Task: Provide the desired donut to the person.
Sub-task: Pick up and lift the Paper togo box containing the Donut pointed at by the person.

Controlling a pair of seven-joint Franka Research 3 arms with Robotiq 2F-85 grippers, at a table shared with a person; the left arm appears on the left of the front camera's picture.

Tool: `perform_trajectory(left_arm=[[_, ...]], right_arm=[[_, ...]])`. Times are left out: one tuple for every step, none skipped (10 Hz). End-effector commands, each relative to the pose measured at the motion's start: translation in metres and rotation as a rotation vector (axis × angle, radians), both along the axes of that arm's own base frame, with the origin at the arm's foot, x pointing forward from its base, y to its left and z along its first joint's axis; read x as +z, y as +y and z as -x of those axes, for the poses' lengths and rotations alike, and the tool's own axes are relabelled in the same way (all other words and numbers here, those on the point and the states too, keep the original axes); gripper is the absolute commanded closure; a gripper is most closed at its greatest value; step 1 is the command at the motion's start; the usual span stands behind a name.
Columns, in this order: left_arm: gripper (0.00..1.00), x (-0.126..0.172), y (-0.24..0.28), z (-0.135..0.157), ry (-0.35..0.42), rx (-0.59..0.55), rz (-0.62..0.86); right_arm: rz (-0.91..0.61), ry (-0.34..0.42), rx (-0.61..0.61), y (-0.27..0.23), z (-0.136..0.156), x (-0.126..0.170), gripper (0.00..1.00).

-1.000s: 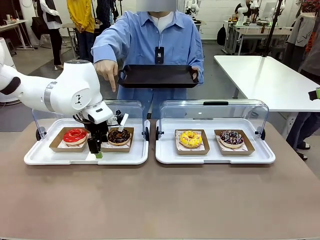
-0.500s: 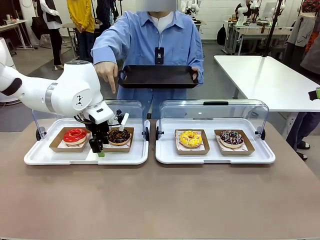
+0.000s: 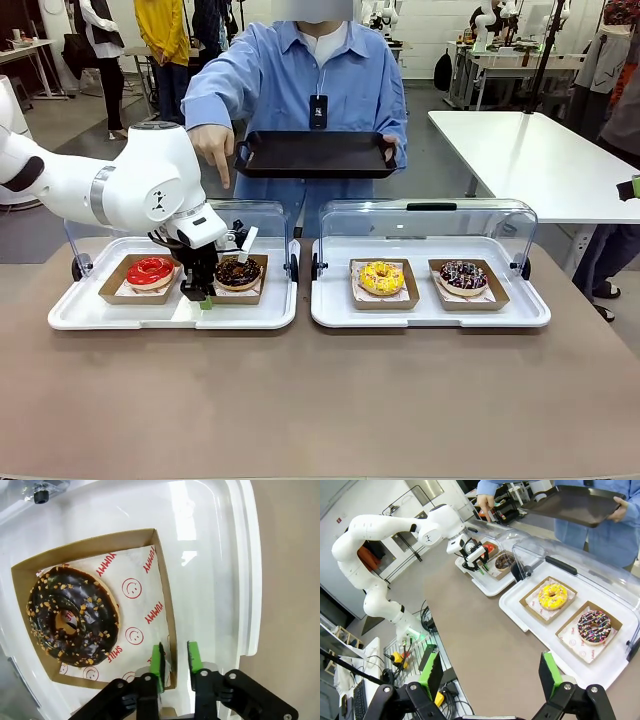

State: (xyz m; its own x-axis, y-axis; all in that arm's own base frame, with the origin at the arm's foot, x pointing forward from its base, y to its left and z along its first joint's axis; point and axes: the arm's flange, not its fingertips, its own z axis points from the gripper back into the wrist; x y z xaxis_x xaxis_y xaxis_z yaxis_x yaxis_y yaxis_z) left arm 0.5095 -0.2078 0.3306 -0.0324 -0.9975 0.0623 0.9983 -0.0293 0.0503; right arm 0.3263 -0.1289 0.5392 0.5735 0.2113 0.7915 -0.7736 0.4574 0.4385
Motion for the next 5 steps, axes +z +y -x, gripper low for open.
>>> perform_trajectory(left_arm=[[1.00, -0.0005, 0.0015, -0.0027, 0.007, -0.015, 0.034], [1.00, -0.0005, 0.0014, -0.0027, 0.012, -0.019, 0.035], [1.00, -0.0003, 0.0017, -0.0028, 0.015, -0.020, 0.039], [1.00, 0.0004, 0.0020, -0.0030, 0.020, -0.019, 0.044], [1.00, 0.0010, 0.0021, -0.0030, 0.022, -0.018, 0.049]], right_arm=[[0.001, 0.003, 0.000, 0.0000, -0.0004, -0.0006, 0.00], [0.001, 0.003, 0.000, 0.0000, -0.0004, -0.0006, 0.00], [0.001, 0.003, 0.000, 0.0000, -0.0004, -0.0006, 0.00], [0.001, 0.003, 0.000, 0.0000, -0.0004, -0.0006, 0.00], [0.001, 0.003, 0.000, 0.0000, -0.0004, -0.0006, 0.00]])
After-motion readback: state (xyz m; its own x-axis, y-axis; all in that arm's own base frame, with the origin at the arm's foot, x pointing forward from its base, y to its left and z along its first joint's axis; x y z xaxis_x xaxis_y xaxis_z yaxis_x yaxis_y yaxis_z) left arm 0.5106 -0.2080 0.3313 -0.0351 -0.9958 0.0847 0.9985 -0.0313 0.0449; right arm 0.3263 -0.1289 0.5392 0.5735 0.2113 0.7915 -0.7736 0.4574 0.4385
